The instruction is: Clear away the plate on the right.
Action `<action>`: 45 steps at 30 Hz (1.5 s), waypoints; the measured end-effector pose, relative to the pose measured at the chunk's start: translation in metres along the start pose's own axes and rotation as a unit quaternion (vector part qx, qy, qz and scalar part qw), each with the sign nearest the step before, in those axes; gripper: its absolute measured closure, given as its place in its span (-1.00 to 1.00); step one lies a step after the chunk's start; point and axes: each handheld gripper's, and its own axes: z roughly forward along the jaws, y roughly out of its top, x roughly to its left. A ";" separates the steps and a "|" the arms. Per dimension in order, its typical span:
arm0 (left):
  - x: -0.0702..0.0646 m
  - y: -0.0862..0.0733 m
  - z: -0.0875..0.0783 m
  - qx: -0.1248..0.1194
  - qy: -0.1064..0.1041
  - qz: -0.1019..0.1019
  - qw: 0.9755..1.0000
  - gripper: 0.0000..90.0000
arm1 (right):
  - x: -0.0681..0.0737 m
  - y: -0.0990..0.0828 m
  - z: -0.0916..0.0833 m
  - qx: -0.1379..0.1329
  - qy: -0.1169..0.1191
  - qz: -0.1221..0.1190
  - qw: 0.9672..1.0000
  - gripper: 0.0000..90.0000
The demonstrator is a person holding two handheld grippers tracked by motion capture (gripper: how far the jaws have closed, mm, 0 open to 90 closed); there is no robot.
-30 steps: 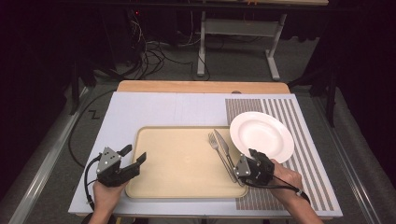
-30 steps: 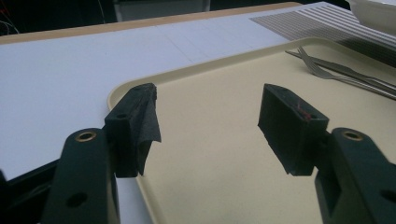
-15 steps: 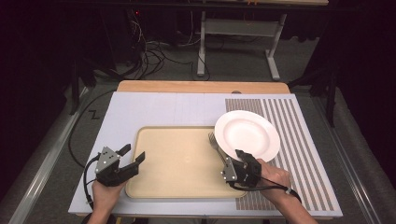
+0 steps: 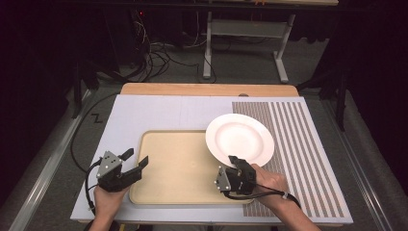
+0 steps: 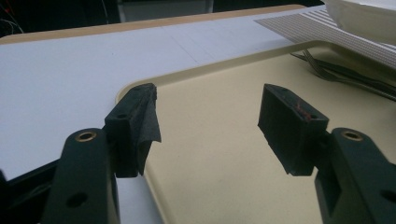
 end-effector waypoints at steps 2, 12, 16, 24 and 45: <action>0.000 0.000 0.000 0.000 0.000 0.000 1.000 -0.16 | 0.001 0.004 0.000 -0.008 -0.001 -0.007 1.000 0.83; 0.001 0.000 0.000 0.002 0.002 0.001 1.000 -0.16 | 0.011 0.021 0.002 -0.024 0.014 -0.021 0.999 0.83; 0.002 0.000 -0.001 0.000 0.004 0.000 1.000 -0.16 | 0.015 0.029 0.003 -0.034 0.019 -0.027 0.999 0.83; 0.003 0.000 -0.001 0.001 0.004 0.000 1.000 -0.16 | 0.022 0.042 0.005 -0.049 0.030 -0.041 0.997 0.83; 0.004 0.000 -0.002 0.000 0.007 0.001 1.000 -0.16 | 0.042 0.064 0.006 -0.070 0.051 -0.061 0.994 0.83</action>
